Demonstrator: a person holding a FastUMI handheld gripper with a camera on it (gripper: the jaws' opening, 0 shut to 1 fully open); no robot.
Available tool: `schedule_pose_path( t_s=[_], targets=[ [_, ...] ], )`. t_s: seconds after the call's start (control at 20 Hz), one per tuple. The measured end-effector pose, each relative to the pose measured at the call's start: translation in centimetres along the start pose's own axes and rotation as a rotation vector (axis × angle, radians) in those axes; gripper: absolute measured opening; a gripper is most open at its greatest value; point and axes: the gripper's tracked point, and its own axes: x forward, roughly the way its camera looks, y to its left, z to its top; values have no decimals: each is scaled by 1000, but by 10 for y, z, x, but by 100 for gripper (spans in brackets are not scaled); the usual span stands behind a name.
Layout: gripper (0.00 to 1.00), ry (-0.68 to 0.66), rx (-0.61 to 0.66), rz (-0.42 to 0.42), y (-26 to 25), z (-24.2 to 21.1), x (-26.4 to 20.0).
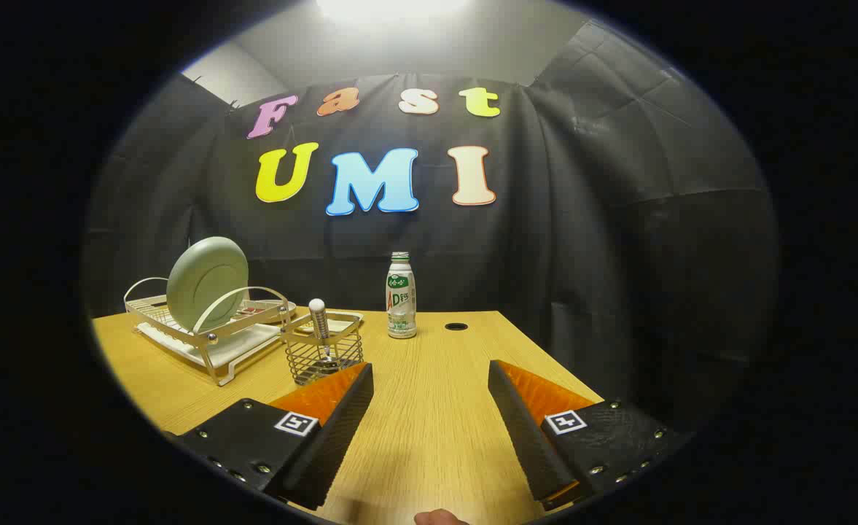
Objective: Take the plate from the dish rack, then take the spoon from the basket and place it into the plate.
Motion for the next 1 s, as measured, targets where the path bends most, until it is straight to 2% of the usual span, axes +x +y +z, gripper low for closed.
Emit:
schedule_pose_path(
  t_s=[0.15, 0.4, 0.5, 0.65, 1.0],
  targets=[
    [97, 1, 3, -1, -2, 0, 6],
    [98, 2, 63, -11, -10, 10, 63],
    [97, -30, 67, -42, -23, 32, 83],
    [98, -63, 69, -60, -26, 75, 90],
    [98, -86, 16, -64, 10, 169, 55]
  ],
)
